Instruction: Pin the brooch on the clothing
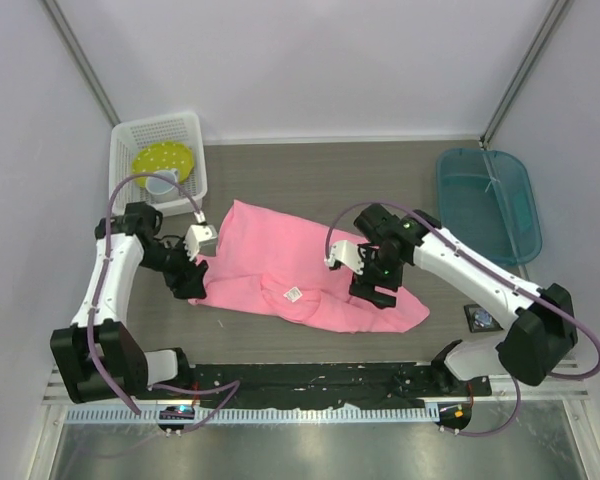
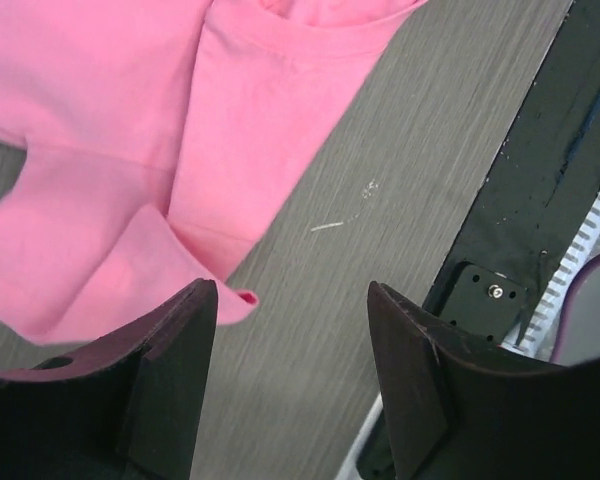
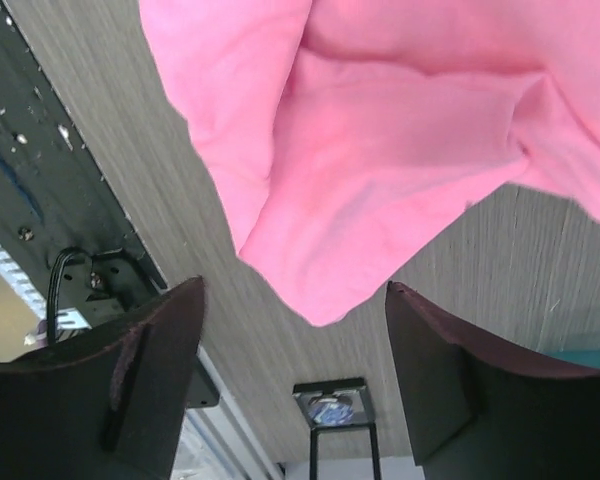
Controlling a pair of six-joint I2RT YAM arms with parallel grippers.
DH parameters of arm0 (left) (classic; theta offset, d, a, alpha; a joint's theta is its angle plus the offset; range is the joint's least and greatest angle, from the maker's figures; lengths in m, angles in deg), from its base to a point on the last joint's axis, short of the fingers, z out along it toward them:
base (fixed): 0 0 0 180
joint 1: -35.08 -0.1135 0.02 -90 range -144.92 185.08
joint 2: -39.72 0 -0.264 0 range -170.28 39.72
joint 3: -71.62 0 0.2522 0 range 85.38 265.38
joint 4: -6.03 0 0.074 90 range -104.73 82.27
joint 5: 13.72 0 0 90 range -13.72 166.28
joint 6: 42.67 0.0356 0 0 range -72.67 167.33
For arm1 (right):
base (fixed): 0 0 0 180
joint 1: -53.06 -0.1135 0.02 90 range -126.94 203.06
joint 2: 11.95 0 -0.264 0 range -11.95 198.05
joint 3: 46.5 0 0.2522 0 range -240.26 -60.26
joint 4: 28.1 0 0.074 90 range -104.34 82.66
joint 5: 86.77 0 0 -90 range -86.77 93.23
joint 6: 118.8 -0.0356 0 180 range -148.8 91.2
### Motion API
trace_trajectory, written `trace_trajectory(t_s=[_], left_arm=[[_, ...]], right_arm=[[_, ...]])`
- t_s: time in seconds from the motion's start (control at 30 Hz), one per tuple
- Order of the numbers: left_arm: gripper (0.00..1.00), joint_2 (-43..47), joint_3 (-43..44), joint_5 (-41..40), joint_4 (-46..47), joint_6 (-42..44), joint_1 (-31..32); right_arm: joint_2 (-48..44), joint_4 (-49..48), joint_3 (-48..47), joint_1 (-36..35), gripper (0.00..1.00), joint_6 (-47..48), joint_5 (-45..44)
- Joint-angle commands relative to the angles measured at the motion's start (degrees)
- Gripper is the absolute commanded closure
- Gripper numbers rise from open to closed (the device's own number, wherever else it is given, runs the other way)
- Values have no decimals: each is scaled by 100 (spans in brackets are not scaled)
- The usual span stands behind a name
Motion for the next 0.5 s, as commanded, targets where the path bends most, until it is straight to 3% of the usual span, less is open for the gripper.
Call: trace_trajectory(t_s=[0.0,0.17,0.47], left_arm=[[36,-127,5,369,371,623,332],[49,-697,47,53,1058,527,702],[52,-1331,250,-106,1427,351,966]], right_arm=[[496,-367,-279,-8,27,-96,256],[865,-745,-244,10,43,18,326],[1797,-1123,-429,1,48,-491,1258]])
